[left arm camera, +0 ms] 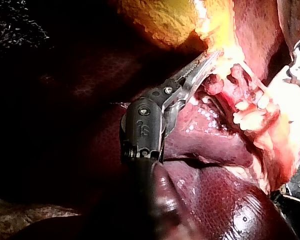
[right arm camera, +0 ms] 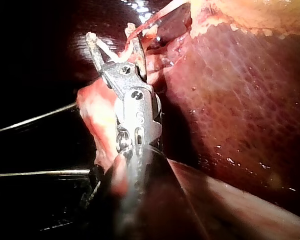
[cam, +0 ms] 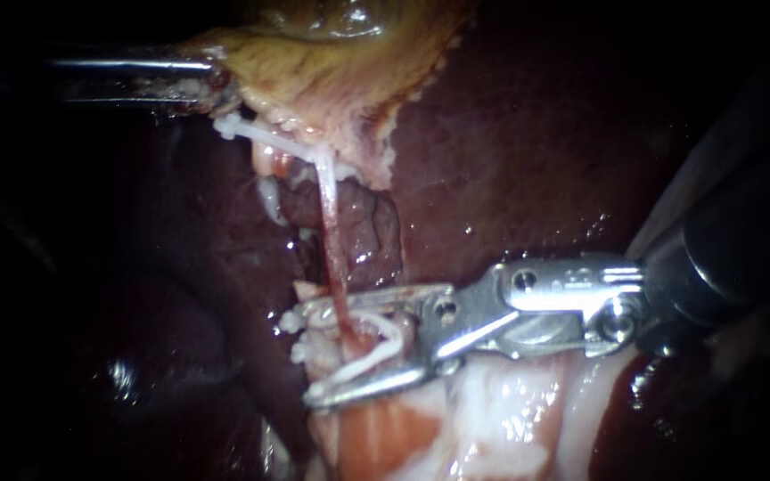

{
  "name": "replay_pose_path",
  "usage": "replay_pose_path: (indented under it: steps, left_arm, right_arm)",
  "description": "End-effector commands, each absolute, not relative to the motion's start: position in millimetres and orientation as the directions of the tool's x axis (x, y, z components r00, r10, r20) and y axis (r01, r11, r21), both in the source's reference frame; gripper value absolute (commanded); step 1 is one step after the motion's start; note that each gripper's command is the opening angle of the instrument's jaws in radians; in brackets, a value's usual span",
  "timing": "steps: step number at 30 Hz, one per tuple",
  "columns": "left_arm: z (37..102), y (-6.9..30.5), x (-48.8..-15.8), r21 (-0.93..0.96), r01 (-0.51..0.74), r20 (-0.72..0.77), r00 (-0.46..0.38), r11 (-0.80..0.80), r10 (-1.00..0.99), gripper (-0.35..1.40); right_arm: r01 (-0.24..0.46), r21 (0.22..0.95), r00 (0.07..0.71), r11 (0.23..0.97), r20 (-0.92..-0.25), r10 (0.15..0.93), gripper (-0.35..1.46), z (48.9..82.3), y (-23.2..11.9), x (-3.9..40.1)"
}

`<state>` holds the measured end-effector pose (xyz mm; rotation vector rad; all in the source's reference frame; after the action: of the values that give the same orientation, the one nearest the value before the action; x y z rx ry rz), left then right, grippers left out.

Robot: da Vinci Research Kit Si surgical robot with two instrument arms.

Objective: Clipping first clip right tube

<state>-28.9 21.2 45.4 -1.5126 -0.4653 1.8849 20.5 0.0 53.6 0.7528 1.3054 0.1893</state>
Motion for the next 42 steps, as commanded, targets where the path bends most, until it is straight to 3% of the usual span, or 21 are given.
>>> replay_pose_path:
  steps: [1,11,24,32,42]
  left_arm:
    - [45.5,21.3,-28.9,-0.644,-0.275,-0.718,-0.106,-0.714,0.688,-0.35]
    - [45.6,21.3,-28.9,-0.644,-0.275,-0.718,-0.106,-0.714,0.688,-0.35]
    - [45.9,21.3,-29.0,-0.643,-0.275,-0.719,-0.106,-0.715,0.687,-0.35]
    - [46.0,21.3,-29.0,-0.643,-0.275,-0.719,-0.106,-0.715,0.687,-0.35]
    - [46.0,21.3,-29.0,-0.643,-0.275,-0.720,-0.103,-0.715,0.687,-0.35]
  right_arm:
    - [0.286,0.599,0.287,0.748,-0.798,0.530,0.48,53.5,0.0,20.5]
    - [0.305,0.597,0.278,0.742,-0.801,0.530,0.36,53.6,0.0,20.3]
    - [0.313,0.598,0.273,0.738,-0.801,0.534,0.07,53.7,0.6,19.8]
    - [0.363,0.605,0.286,0.708,-0.796,0.534,-0.35,53.7,0.7,19.6]
    - [0.391,0.622,0.305,0.678,-0.783,0.542,-0.35,54.2,1.0,19.6]
